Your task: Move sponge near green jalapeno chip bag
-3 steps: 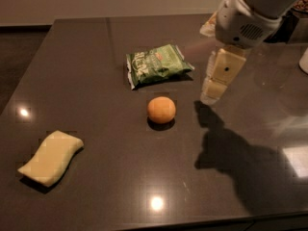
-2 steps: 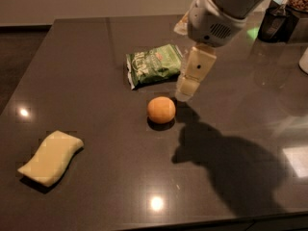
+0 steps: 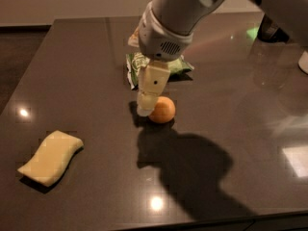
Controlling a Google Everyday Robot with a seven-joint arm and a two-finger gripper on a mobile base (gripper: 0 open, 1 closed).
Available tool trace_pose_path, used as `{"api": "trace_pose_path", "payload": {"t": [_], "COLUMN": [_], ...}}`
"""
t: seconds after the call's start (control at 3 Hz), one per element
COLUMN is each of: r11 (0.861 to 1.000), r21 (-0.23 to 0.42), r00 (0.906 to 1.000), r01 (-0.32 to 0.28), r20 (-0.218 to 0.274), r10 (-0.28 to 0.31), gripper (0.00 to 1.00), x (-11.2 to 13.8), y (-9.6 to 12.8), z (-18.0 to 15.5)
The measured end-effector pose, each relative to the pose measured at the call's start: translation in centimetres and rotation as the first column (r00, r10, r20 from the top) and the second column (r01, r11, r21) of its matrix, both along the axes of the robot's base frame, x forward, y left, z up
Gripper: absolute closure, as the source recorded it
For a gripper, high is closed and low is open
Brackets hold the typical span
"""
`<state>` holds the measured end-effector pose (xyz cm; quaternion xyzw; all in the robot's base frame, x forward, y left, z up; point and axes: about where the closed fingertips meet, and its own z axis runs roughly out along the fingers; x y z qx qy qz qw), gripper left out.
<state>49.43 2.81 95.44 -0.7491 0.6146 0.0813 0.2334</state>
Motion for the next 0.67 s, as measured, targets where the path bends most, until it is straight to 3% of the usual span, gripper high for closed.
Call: {"api": "trace_pose_path", "payload": {"t": [0.67], "r11": [0.987], "r21": [-0.058], "r00": [0.9887], "r01": [-0.150], "r20": [-0.006], "r10": [0.150], "gripper": [0.00], "x": [-2.7], "y": [6.5], "z": [-3.3]}}
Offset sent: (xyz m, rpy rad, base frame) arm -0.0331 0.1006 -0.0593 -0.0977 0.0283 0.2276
